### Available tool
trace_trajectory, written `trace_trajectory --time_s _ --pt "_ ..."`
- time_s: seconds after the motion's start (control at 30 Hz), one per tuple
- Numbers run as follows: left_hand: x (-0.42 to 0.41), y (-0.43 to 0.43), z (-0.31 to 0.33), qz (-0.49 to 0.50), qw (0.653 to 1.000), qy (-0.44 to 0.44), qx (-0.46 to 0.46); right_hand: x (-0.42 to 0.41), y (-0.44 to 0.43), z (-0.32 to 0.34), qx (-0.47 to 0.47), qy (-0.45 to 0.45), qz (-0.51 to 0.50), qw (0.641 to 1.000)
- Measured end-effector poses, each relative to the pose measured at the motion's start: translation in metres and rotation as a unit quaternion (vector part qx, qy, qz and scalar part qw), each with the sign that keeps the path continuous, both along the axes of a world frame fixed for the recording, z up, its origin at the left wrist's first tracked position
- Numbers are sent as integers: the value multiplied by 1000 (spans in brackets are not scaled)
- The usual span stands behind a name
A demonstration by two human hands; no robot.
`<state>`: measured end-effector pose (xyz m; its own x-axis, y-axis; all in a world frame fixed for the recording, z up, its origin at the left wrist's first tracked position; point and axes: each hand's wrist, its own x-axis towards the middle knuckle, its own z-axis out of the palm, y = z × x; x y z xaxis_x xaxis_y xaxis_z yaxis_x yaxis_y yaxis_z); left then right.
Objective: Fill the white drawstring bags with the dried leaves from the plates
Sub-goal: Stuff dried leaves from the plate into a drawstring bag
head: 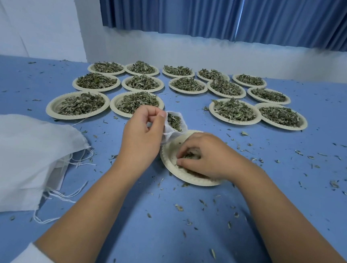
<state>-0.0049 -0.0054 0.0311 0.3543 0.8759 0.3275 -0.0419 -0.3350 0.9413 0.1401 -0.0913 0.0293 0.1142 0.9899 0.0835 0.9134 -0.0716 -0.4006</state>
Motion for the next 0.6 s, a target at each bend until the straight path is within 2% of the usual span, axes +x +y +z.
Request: trace_trajectory --time_s 0.13,0.23,0.37,0.6 --pt "0 0 -2 -2 1000 5 13 13 -8 8 -61 -34 -77 995" --pt "1 -1 -2 -1 1000 13 26 10 -10 5 -112 -5 -73 991" --pt "2 -2 -3 -3 999 16 31 1 -6 2 -71 -5 -22 997" --pt "2 -3 -2 -2 1000 11 28 -5 -3 -3 -24 14 5 1000"
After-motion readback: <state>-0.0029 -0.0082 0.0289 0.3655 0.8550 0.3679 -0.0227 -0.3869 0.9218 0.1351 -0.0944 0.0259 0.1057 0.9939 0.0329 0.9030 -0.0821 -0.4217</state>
